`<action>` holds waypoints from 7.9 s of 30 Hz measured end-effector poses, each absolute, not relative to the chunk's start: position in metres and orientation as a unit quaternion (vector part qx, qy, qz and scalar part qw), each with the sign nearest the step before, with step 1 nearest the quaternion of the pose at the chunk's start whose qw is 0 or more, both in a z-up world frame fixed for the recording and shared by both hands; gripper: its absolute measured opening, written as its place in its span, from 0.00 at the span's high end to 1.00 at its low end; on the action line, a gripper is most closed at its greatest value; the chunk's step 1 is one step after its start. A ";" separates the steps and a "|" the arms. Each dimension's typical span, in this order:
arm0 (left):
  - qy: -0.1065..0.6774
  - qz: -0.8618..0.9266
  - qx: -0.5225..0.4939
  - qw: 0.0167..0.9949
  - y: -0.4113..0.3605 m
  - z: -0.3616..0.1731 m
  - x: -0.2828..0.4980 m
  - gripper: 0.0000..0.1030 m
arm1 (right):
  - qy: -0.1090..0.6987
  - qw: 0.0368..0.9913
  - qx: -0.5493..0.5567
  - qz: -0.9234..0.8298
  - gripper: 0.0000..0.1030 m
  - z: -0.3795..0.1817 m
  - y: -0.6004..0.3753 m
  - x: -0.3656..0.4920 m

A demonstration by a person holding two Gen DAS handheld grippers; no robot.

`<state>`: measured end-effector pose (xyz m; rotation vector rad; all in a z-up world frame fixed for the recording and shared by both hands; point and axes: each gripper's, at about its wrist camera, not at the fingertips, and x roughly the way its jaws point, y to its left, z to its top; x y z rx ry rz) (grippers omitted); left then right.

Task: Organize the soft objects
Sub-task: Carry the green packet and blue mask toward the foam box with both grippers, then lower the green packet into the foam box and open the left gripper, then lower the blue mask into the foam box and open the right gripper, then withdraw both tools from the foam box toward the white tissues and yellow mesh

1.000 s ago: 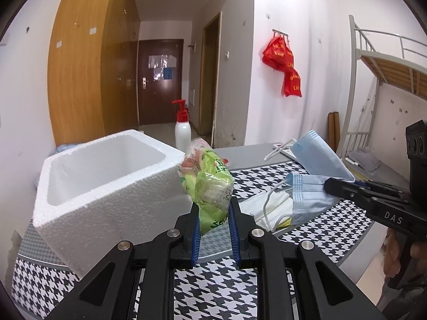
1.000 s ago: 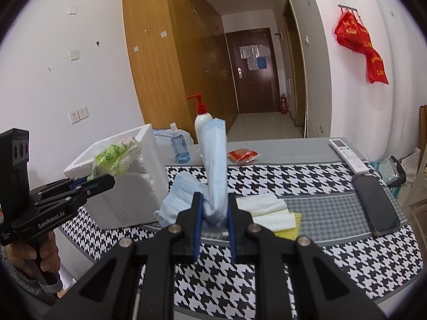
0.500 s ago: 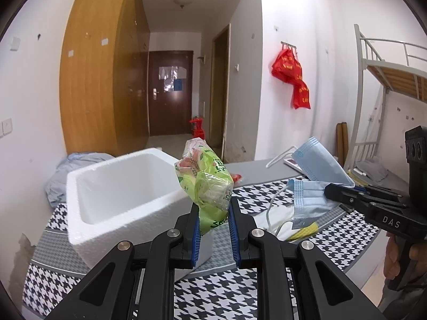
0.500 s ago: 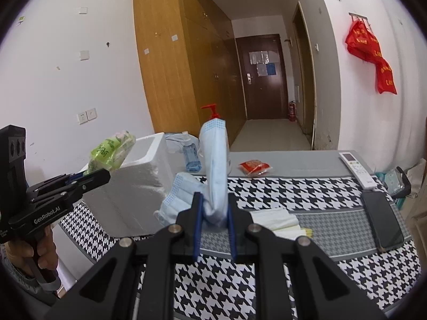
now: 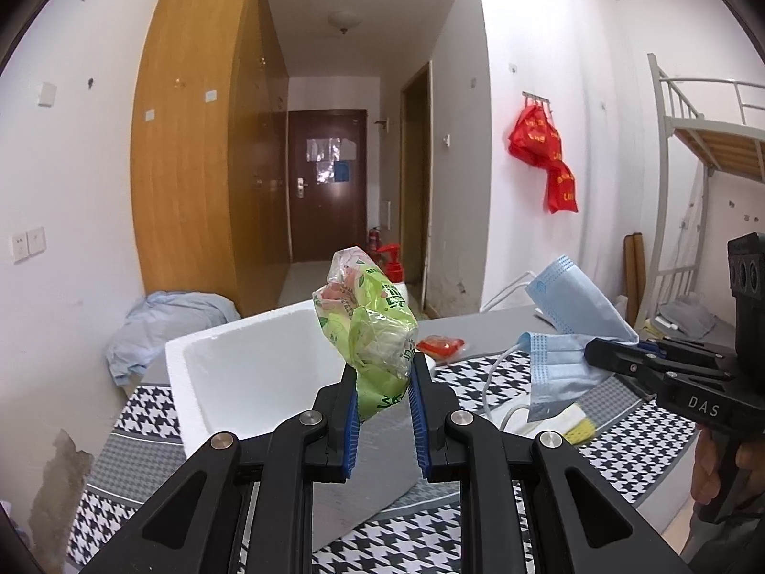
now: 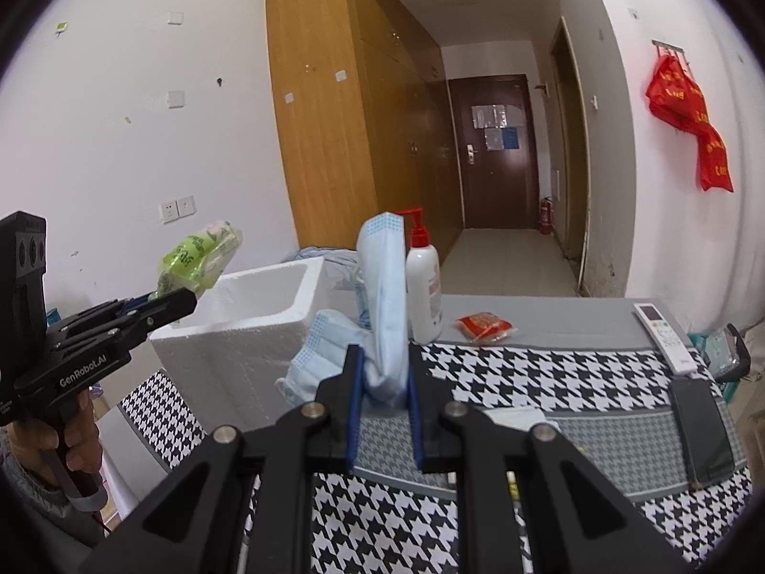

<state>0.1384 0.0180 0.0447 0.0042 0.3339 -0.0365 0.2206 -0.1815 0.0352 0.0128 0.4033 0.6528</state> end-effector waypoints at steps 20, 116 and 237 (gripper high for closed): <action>0.165 0.037 -0.001 0.986 0.042 0.053 0.146 0.81 | 0.180 0.915 -0.002 0.361 0.80 0.053 -0.148 0.237; 0.171 0.099 -0.035 0.980 0.125 0.038 0.140 0.01 | 0.195 0.901 -0.015 0.388 0.80 0.070 -0.052 0.249; 0.188 -0.028 -0.022 0.982 0.012 0.013 0.130 0.01 | 0.212 0.942 0.022 0.260 0.00 0.021 -0.184 0.204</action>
